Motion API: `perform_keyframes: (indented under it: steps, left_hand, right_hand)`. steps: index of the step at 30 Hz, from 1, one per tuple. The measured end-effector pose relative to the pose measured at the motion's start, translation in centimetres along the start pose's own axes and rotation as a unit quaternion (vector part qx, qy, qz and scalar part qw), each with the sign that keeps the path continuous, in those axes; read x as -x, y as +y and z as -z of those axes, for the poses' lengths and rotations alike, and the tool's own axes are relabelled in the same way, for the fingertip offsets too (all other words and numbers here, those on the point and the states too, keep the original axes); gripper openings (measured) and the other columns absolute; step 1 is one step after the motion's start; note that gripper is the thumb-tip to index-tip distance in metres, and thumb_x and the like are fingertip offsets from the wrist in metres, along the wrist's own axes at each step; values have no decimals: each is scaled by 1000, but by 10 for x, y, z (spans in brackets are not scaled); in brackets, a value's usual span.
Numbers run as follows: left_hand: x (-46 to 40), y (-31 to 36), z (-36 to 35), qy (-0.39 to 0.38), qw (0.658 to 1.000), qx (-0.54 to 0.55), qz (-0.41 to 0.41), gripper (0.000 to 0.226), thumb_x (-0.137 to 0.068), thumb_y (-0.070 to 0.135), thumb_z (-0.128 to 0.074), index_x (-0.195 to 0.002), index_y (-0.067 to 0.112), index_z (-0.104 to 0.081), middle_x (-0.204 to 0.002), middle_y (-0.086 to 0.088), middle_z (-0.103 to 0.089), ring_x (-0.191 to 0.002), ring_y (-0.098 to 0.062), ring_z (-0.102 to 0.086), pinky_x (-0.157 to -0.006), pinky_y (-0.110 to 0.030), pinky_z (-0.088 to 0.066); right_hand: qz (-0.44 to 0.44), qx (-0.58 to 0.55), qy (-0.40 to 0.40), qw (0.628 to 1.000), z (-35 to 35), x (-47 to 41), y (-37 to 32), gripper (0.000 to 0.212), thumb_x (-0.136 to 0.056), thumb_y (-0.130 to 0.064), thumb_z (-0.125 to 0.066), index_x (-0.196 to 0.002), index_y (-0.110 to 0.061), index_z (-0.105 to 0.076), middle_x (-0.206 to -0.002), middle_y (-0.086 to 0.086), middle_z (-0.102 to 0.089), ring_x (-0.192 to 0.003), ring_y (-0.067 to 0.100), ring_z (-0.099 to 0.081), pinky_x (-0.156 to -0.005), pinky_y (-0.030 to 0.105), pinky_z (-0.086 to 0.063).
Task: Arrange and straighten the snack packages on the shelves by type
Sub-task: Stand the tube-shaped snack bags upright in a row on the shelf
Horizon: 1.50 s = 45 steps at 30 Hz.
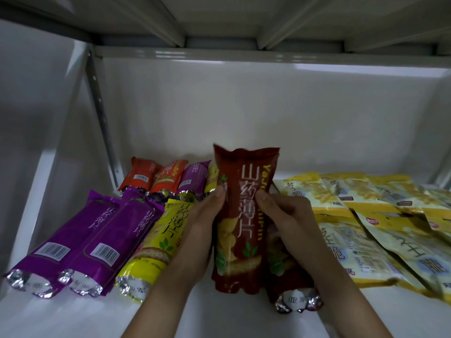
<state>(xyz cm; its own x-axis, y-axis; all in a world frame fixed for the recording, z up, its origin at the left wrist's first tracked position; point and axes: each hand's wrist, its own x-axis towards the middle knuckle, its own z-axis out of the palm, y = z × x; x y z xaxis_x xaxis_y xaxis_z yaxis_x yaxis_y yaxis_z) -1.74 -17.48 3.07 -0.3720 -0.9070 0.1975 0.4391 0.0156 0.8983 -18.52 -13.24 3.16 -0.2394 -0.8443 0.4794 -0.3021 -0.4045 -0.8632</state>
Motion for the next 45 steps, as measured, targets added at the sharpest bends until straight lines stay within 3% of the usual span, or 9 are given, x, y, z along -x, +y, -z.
perform_keyframes:
  steps: [7,13,22,30,34,38,41,43,45]
  left_hand:
    - [0,2,1,16,999,-29,-6,37,-88,41,-65,-108,13,-80,-107,-14,-80,-97,-32,-78,-83,-39,-64]
    - [2,0,-3,18,999,-35,0,45,-82,53,-64,-107,20,-82,-110,-13,-79,-100,-32,-77,-88,-42,-63]
    - [3,5,1,45,999,10,-1,35,-96,33,-64,-116,8,-77,-116,-20,-76,-107,-38,-74,-98,-49,-57]
    - [5,5,-1,28,997,-17,66,42,-91,48,-68,-114,14,-79,-118,-19,-76,-114,-46,-70,-106,-58,-52]
    - [3,7,1,31,996,-36,74,38,-87,46,-71,-102,12,-82,-107,-19,-78,-91,-35,-75,-89,-46,-59]
    - [0,7,4,35,995,-51,77,39,-80,36,-74,-103,6,-80,-101,-19,-79,-77,-28,-75,-71,-35,-62]
    - [4,7,5,28,995,-48,85,37,-82,39,-74,-102,9,-81,-104,-19,-79,-82,-29,-76,-80,-40,-61]
    - [2,7,2,16,994,-47,95,37,-87,45,-71,-103,14,-82,-105,-16,-79,-89,-28,-77,-90,-41,-60]
    - [-6,5,2,-29,995,-36,90,38,-100,39,-60,-116,10,-78,-76,-3,-80,-72,-8,-77,-75,-19,-59]
  right_hand:
    - [-18,-9,-12,1000,-1,2,-5,41,-99,-51,-61,-94,-17,-82,-94,4,-81,-92,26,-77,-93,57,-58]
    - [14,9,5,1000,0,-2,2,96,-80,-83,-62,-89,12,-69,-83,32,-69,-77,52,-66,-70,65,-54]
    - [-8,-11,-41,999,-4,4,-4,50,-99,-58,-60,-101,-12,-79,-96,5,-80,-93,24,-77,-88,50,-60]
    - [-24,-40,5,999,1,-3,-3,56,-82,-60,-79,-95,-6,-78,-92,14,-78,-90,35,-76,-89,65,-57]
    - [-34,-46,-16,998,1,-1,-3,29,-87,-44,-77,-95,-17,-81,-93,4,-81,-90,25,-78,-84,48,-59]
    - [-33,-38,-22,998,-3,1,-6,50,-89,-57,-69,-94,-8,-76,-90,9,-78,-86,29,-77,-81,50,-61]
    - [-25,-23,-4,999,-4,2,-8,42,-92,-49,-73,-86,-8,-75,-82,6,-78,-77,22,-76,-73,41,-59]
    - [-28,-38,15,999,-2,-1,-7,36,-92,-41,-75,-86,-5,-75,-82,10,-77,-79,29,-76,-76,53,-60]
    - [-35,-62,52,996,-1,-4,-4,24,-95,-28,-75,-87,-6,-77,-85,15,-76,-83,37,-75,-84,62,-58]
